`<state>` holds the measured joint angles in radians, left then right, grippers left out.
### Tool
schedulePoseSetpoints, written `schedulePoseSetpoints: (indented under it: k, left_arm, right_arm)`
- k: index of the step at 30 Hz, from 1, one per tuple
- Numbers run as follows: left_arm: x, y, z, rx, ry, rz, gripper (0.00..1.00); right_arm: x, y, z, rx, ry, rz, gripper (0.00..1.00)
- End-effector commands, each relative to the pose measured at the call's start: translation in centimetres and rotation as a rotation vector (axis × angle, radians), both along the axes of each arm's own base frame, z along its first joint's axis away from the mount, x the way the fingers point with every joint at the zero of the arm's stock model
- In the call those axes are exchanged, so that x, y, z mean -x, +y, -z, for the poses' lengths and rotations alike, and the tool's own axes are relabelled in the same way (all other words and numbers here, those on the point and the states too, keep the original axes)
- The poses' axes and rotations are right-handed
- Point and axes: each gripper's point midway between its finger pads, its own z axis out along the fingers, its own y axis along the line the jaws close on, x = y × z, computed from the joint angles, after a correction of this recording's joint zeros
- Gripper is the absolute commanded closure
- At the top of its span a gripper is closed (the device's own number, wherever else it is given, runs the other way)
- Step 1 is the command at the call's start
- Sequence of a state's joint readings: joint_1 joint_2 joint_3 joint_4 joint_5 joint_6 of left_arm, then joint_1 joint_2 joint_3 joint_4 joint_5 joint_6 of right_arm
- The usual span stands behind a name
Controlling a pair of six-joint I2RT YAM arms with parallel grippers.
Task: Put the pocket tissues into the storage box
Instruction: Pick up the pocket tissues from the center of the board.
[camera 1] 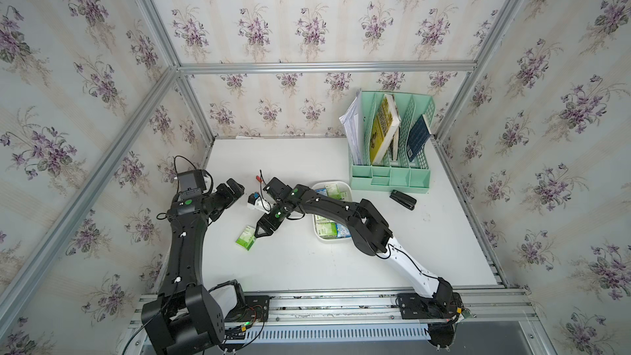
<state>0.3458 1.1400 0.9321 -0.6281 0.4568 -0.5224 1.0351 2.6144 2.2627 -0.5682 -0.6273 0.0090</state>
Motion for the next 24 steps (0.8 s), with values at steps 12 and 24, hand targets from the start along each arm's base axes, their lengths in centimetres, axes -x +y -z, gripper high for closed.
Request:
schedulePoseSetpoints:
  k: [12, 24]
  left_arm:
    - [0.2, 0.8, -1.0, -0.033, -0.007, 0.029, 0.01]
    - [0.8, 1.8, -1.2, -0.031, -0.013, 0.003, 0.01]
  right_arm:
    - [0.8, 1.7, 1.6, 0.01, -0.029, 0.023, 0.3]
    - [0.4, 0.7, 3.1, 0.085, -0.092, 0.049, 0.97]
